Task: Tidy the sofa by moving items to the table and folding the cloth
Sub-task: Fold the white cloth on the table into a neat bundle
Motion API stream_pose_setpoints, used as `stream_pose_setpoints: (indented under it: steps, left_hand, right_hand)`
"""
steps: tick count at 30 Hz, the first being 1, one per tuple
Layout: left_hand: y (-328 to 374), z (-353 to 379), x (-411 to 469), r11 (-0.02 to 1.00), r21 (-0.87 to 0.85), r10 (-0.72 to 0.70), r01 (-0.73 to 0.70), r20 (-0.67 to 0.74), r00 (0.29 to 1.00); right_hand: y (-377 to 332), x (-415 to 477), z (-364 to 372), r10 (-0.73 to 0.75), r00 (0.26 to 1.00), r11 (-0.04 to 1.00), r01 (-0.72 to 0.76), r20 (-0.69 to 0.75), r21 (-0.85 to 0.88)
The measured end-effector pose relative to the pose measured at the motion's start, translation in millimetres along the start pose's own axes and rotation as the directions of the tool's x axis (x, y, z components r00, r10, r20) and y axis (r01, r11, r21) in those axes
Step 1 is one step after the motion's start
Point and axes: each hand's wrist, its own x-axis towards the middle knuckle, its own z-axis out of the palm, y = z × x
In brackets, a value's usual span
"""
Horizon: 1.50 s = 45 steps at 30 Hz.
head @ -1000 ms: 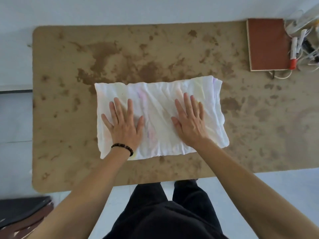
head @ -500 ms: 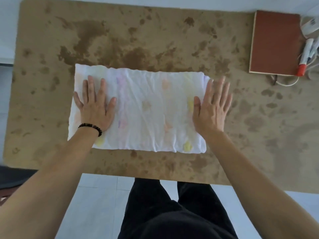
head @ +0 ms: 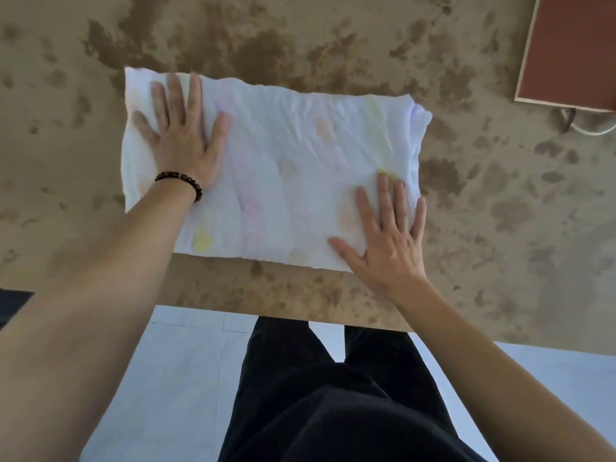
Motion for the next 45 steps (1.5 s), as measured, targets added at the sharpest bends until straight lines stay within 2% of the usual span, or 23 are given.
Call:
stream_pose_setpoints:
  steps: [2,5,7,11,15,18,20,23,25,27,28,30,35,36,38,39,41,43,45]
  left_hand:
    - [-2,-3,-18,0.998,-0.051,0.024,-0.028,-0.086,0.996]
    - [-18,1,-63,1.000,0.013,0.002,0.000,-0.183,0.983]
    - [-36,12,-88,0.998,0.061,-0.018,0.025,-0.123,0.992]
    - [-64,31,-100,0.993,0.062,-0.098,0.098,-0.003,0.995]
    - [-58,23,-96,0.993,0.071,-0.094,0.092,0.020,0.995]
    - [-30,14,-106,0.997,0.042,-0.067,0.070,-0.071,0.995]
    - [8,11,-123,0.999,-0.031,0.025,-0.030,-0.166,0.986]
    - [85,18,-152,0.931,-0.142,0.303,-0.335,-0.208,0.930]
    - [131,31,-169,0.837,-0.129,0.518,-0.531,-0.122,0.846]
    - [158,47,-185,0.748,-0.060,0.663,-0.661,0.019,0.749]
    - [164,56,-190,0.730,-0.018,0.683,-0.684,0.073,0.727]
    - [165,68,-193,0.742,0.042,0.664,-0.669,0.095,0.742]
    - [164,79,-190,0.752,0.010,0.659,-0.659,-0.050,0.751]
    - [165,77,-188,0.763,-0.014,0.644,-0.647,-0.075,0.761]
    - [169,69,-184,0.791,-0.079,0.602,-0.607,-0.078,0.795]
    - [171,62,-182,0.807,-0.121,0.575,-0.578,-0.061,0.816]
    - [174,43,-181,0.845,-0.279,0.470,-0.456,-0.020,0.883]
    - [172,22,-182,0.837,-0.484,0.283,-0.254,-0.013,0.959]
    - [162,-4,-187,0.712,-0.702,0.010,-0.012,-0.007,1.000]
  right_hand:
    - [-17,19,-15,0.016,0.997,1.000,-0.015,-0.075,0.010]
    - [-42,71,-42,-0.062,0.982,0.998,0.058,-0.177,-0.031]
    - [-39,110,-49,-0.096,0.983,0.994,0.085,-0.156,-0.073]
    - [13,151,-44,0.023,0.998,0.999,-0.024,-0.051,-0.021]
    - [19,153,-59,0.004,1.000,0.998,-0.003,-0.007,0.066]
    - [38,148,-82,0.004,1.000,0.987,-0.006,0.011,0.160]
    - [58,146,-97,0.024,0.999,0.976,-0.033,0.044,0.217]
    - [83,152,-115,0.040,0.988,0.942,-0.087,0.149,0.323]
    - [94,155,-126,0.028,0.964,0.928,-0.124,0.265,0.350]
    - [100,155,-130,-0.015,0.936,0.905,-0.136,0.350,0.402]
    - [102,154,-128,-0.030,0.926,0.891,-0.146,0.376,0.430]
    - [103,153,-121,-0.040,0.926,0.864,-0.157,0.376,0.478]
    - [82,147,-101,0.040,0.965,0.826,-0.177,0.259,0.535]
    - [77,146,-100,0.063,0.962,0.775,-0.215,0.267,0.594]
    - [73,141,-100,0.079,0.929,0.542,-0.345,0.362,0.766]
    - [72,137,-102,0.076,0.911,0.431,-0.398,0.406,0.810]
    - [69,129,-113,0.114,0.884,0.283,-0.466,0.453,0.838]
    - [59,124,-129,0.146,0.869,0.158,-0.492,0.473,0.856]
    - [41,123,-149,0.158,0.864,0.088,-0.495,0.478,0.865]
